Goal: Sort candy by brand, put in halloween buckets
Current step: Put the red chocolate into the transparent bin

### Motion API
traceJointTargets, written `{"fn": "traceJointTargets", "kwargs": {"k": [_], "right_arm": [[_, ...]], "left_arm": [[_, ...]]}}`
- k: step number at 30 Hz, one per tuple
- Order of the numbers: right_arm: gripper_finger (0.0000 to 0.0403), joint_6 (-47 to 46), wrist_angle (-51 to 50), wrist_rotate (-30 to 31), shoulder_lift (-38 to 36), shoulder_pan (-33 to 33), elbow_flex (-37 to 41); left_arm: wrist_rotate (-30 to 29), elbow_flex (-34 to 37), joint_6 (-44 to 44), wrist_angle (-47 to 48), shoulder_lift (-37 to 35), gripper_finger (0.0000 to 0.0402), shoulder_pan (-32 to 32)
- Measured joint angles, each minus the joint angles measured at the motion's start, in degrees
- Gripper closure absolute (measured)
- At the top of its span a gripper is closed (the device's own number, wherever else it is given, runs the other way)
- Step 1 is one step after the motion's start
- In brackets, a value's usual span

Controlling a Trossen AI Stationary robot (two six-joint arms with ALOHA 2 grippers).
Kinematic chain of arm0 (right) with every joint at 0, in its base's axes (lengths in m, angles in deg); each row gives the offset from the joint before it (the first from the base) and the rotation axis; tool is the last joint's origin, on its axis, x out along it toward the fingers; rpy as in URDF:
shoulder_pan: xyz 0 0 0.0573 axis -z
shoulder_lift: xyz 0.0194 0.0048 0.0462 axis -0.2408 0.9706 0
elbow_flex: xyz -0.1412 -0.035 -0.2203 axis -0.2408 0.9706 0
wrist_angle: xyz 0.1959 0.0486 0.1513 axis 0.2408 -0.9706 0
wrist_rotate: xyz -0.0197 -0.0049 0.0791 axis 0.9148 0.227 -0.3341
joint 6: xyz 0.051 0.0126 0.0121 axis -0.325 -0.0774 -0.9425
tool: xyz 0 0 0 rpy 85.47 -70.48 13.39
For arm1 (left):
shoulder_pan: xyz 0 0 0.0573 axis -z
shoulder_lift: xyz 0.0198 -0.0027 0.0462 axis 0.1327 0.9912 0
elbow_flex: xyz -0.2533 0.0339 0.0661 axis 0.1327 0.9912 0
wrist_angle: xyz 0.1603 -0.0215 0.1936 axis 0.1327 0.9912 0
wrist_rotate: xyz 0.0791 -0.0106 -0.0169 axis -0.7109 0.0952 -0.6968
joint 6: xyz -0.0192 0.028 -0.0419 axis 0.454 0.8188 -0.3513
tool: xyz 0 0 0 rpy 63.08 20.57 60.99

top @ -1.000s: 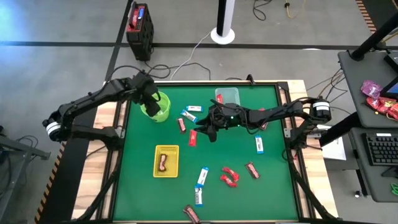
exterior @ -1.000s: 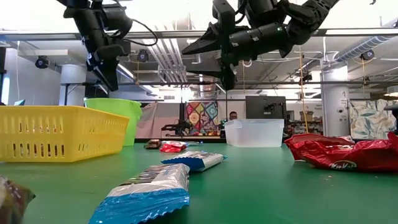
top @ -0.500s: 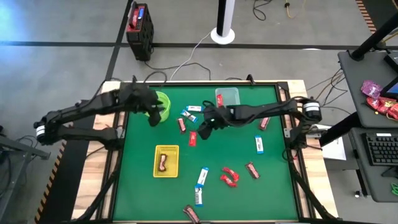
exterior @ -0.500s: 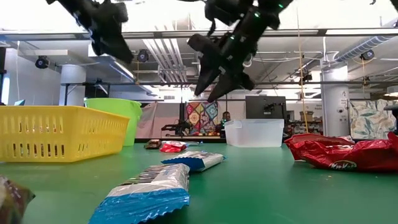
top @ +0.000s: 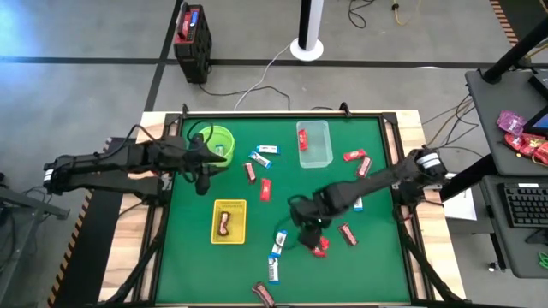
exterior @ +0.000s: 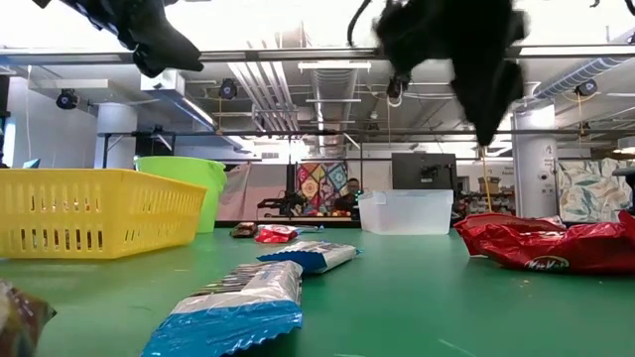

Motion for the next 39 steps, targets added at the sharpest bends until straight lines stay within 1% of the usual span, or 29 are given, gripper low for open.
{"fn": "traceJointTargets", "kwargs": {"k": [3,5,12,18,25,30,33,38,39], "right_arm": [[0.0202,-5.0,0.0,1.9,-0.2,-3.1,0.1],[0.0205,-6.0,0.2,3.1,0.3,-4.1,0.6],[0.0234,-5.9,0.5,3.2,3.4,-4.3,4.1],[0.0256,-5.3,2.5,3.0,5.5,-4.3,4.9],[0.0264,-5.4,5.9,3.1,5.5,-4.3,4.9],[0.0272,-4.8,6.9,3.5,7.5,-4.3,5.0],[0.0298,-4.8,7.9,4.9,7.5,-4.3,5.5],[0.0378,-4.9,8.4,5.1,7.2,-4.3,5.8],[0.0385,-4.8,8.4,5.1,7.1,-4.3,5.8]], "left_arm": [[0.0,1.0,0.3,-2.8,-0.4,0.0277,0.0],[0.0,1.8,0.9,-5.0,-0.4,0.0277,0.0],[0.0,2.2,0.9,-5.9,-0.3,0.0277,0.0],[0.0,2.2,1.1,-5.9,-0.3,0.0277,0.0],[0.0,2.2,1.3,-6.1,-0.1,0.0277,0.0],[0.0,2.2,1.6,-6.1,0.1,0.0277,0.0],[0.0,2.2,1.6,-6.1,0.1,0.0277,0.0],[0.0,2.2,1.6,-6.1,0.1,0.0277,0.0],[0.0,2.2,1.6,-6.1,0.1,0.0277,0.0]]}}
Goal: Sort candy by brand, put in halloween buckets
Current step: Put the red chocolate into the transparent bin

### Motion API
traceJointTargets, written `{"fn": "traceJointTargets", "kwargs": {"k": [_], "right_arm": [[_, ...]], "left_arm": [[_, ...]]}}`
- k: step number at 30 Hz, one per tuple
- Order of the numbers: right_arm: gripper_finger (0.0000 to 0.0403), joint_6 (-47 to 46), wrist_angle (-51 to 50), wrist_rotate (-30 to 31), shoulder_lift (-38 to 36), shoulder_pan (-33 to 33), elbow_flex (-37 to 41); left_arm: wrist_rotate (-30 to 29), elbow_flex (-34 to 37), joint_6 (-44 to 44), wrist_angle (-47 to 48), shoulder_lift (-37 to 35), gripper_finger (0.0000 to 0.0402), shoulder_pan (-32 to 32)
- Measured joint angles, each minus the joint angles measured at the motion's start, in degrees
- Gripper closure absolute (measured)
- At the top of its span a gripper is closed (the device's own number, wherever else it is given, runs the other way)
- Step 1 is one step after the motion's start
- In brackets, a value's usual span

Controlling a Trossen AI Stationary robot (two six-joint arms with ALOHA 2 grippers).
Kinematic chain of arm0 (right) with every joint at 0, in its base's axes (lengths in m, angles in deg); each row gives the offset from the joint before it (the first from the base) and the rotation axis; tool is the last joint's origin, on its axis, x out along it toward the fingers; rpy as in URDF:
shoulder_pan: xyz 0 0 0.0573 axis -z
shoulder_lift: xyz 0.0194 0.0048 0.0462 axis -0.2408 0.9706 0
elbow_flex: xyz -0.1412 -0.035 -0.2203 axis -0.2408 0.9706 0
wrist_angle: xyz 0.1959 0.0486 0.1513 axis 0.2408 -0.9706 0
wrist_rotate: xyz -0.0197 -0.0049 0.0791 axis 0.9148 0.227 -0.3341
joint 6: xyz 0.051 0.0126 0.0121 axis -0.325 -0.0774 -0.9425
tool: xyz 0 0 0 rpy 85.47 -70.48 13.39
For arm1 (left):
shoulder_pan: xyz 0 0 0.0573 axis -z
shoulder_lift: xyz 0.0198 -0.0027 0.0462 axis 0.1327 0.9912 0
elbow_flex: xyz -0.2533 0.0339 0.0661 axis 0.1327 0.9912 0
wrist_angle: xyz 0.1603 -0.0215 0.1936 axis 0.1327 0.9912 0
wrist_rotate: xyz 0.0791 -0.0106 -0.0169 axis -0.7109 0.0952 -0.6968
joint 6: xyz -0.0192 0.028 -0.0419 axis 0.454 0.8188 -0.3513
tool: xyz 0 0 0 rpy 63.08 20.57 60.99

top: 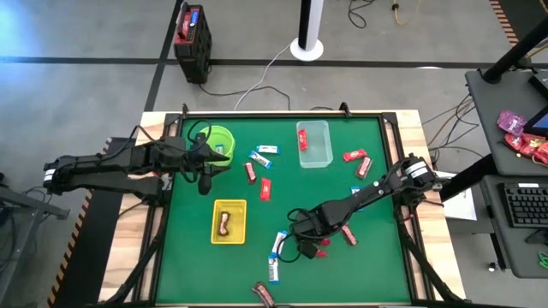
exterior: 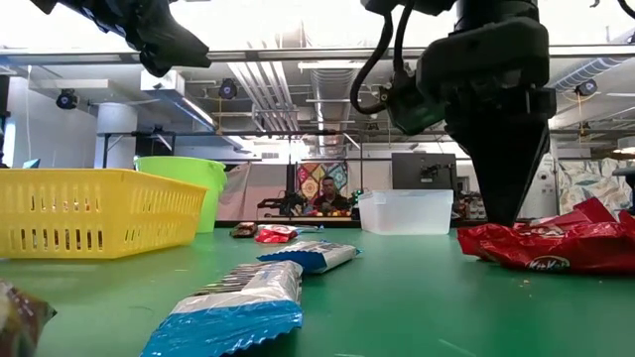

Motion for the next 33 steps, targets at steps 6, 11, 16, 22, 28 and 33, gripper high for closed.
{"fn": "traceJointTargets", "kwargs": {"k": [6,11,16,22,28,33], "right_arm": [[0.0394,1.0,-0.7,0.9,-0.6,0.0,0.0],[0.0394,2.9,-0.6,2.0,-2.6,0.1,0.0],[0.0379,3.1,-0.4,2.1,-3.5,0.1,0.0],[0.0301,2.9,1.0,1.7,-2.2,0.4,0.2],[0.0223,2.5,1.6,1.9,-1.0,0.9,0.5],[0.0218,3.0,1.8,0.4,0.6,0.9,1.1]], "left_arm": [[0.0,0.0,0.0,0.0,0.0,0.0277,0.0],[0.0,0.0,0.0,0.0,0.0,0.0277,0.0],[0.0,0.1,0.0,0.0,0.0,0.0277,0.0],[0.0,0.3,0.0,0.0,0.0,0.0277,0.0],[0.0,0.3,0.0,0.0,0.1,0.0277,0.0],[0.0,0.3,0.0,0.0,0.1,0.0277,0.0]]}}
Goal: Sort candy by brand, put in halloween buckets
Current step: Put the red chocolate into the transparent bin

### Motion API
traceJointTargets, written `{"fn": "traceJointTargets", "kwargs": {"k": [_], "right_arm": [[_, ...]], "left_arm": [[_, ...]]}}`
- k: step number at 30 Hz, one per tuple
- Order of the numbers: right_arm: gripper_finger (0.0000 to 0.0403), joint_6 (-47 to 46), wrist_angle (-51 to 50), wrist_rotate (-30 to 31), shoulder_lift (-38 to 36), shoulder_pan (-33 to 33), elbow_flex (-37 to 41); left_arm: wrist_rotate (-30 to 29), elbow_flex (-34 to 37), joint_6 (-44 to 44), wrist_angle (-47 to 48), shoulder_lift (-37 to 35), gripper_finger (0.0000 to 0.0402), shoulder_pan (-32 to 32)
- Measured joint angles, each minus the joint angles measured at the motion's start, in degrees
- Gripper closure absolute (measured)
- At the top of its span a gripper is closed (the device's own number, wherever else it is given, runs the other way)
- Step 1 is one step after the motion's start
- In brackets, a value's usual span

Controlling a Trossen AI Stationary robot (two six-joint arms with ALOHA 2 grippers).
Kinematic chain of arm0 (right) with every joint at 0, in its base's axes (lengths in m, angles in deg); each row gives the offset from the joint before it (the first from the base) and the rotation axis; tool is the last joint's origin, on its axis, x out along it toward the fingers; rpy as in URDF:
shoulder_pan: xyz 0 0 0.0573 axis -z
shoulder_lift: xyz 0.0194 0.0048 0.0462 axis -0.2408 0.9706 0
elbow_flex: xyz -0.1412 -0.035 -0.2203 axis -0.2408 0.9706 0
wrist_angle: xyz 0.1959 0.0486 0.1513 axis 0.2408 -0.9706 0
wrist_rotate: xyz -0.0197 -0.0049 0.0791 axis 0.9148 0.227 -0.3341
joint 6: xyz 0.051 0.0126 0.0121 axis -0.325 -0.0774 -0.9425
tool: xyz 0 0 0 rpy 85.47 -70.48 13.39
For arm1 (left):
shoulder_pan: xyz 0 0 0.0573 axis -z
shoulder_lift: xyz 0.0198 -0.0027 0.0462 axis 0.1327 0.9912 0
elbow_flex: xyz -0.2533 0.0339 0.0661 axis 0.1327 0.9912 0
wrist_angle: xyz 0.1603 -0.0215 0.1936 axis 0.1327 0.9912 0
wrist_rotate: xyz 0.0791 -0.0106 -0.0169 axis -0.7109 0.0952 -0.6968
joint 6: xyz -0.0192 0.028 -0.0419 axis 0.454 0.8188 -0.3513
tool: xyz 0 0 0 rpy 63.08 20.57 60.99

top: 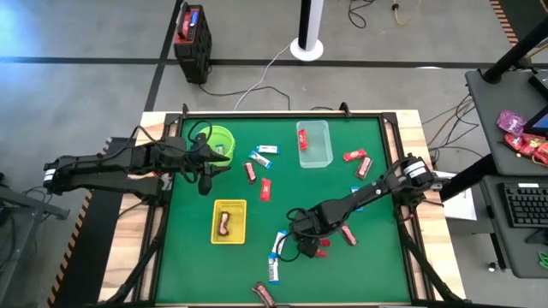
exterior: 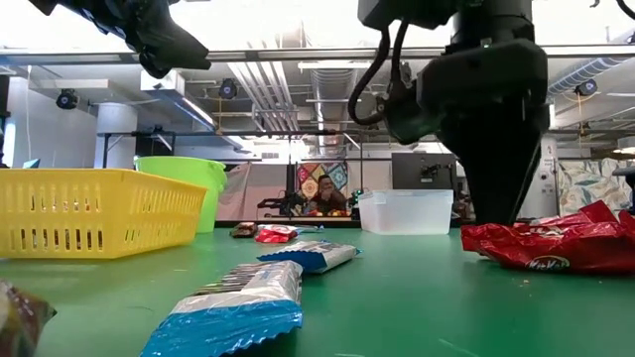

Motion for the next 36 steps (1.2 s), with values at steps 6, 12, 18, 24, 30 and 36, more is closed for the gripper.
{"fn": "traceJointTargets", "kwargs": {"k": [6,12,18,24,30,36], "right_arm": [[0.0298,0.5,1.3,0.4,0.5,0.0,0.1],[0.0380,1.1,1.2,0.4,0.4,0.0,0.1],[0.0382,2.8,-3.1,0.6,-2.1,0.9,-0.6],[0.0384,8.4,-4.0,16.7,-10.3,6.3,-2.9],[0.0384,13.6,-3.5,51.5,-18.0,14.9,-2.6],[0.0369,12.5,-3.1,50.5,-19.2,28.7,-1.6]], "left_arm": [[0.0,0.0,0.0,-0.3,0.0,0.0277,0.0],[0.0,0.0,0.0,-0.6,0.6,0.0277,0.0],[0.0,0.0,0.1,-1.7,1.5,0.0277,0.0],[0.0,0.0,0.2,-2.8,1.7,0.0277,0.0],[0.0,0.0,0.2,-3.2,1.9,0.0277,0.0],[0.0,0.0,-0.2,-3.1,1.9,0.0277,0.0]]}}
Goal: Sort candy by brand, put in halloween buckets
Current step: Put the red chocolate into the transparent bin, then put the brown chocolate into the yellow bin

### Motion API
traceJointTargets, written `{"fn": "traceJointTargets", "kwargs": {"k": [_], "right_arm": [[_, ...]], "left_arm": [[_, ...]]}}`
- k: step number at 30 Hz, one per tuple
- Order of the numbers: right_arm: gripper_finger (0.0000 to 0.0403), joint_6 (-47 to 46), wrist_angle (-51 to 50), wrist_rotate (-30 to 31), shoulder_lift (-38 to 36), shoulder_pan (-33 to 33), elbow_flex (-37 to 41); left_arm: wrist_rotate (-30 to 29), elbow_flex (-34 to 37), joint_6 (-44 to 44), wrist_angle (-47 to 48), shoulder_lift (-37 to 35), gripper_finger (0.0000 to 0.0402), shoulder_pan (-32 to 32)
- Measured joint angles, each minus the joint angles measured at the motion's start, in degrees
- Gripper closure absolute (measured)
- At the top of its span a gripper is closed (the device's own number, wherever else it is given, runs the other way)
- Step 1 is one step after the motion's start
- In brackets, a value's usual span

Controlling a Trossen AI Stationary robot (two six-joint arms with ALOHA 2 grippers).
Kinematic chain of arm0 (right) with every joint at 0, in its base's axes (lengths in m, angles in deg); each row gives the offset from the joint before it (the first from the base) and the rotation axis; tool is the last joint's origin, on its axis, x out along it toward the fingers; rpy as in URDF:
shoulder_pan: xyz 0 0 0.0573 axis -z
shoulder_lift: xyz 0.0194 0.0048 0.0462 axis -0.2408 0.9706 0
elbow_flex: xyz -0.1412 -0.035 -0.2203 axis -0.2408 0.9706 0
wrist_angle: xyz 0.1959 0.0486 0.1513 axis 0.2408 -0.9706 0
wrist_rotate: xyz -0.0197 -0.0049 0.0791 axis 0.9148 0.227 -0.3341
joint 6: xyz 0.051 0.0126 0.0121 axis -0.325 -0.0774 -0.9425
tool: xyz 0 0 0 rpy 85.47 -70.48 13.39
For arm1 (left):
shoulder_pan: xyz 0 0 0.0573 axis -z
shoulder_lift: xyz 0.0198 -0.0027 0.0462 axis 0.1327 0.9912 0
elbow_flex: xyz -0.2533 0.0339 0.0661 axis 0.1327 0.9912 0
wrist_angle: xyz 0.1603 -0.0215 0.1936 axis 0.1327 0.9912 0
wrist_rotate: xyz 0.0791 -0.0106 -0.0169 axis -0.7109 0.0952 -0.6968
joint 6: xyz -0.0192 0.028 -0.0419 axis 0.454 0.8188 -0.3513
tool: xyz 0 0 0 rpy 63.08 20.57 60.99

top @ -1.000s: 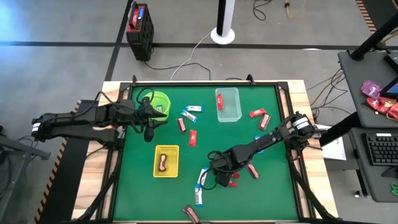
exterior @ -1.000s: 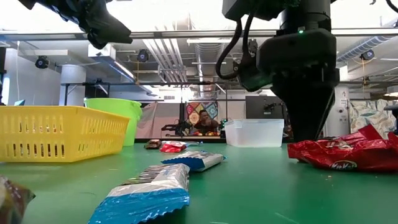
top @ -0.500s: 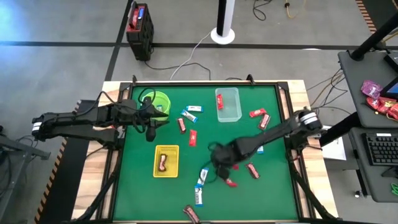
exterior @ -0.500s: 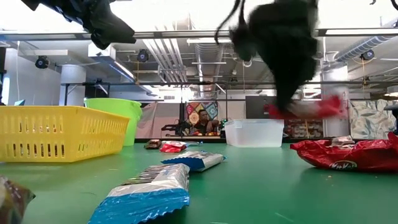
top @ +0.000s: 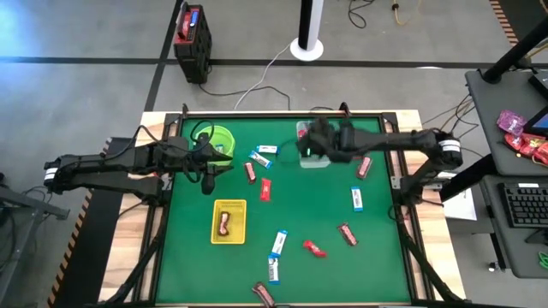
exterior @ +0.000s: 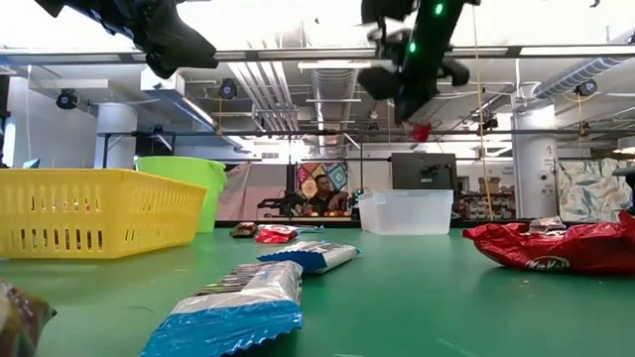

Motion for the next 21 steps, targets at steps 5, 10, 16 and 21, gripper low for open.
{"fn": "traceJointTargets", "kwargs": {"k": [5,10,16,21], "right_arm": [[0.0329,2.6,4.1,-13.4,2.9,8.2,0.9],[0.0290,5.1,5.7,-19.3,5.4,11.2,0.9],[0.0262,6.5,4.3,-20.5,4.3,10.1,0.9],[0.0253,6.0,1.0,-32.1,1.2,5.1,1.0]], "left_arm": [[0.0,0.0,0.0,0.0,0.1,0.0277,0.0],[0.0,0.0,0.0,0.1,0.6,0.0277,0.0],[0.1,0.0,-0.7,0.2,1.8,0.0277,0.0],[0.1,0.0,-1.7,0.8,2.7,0.0277,0.1]]}}
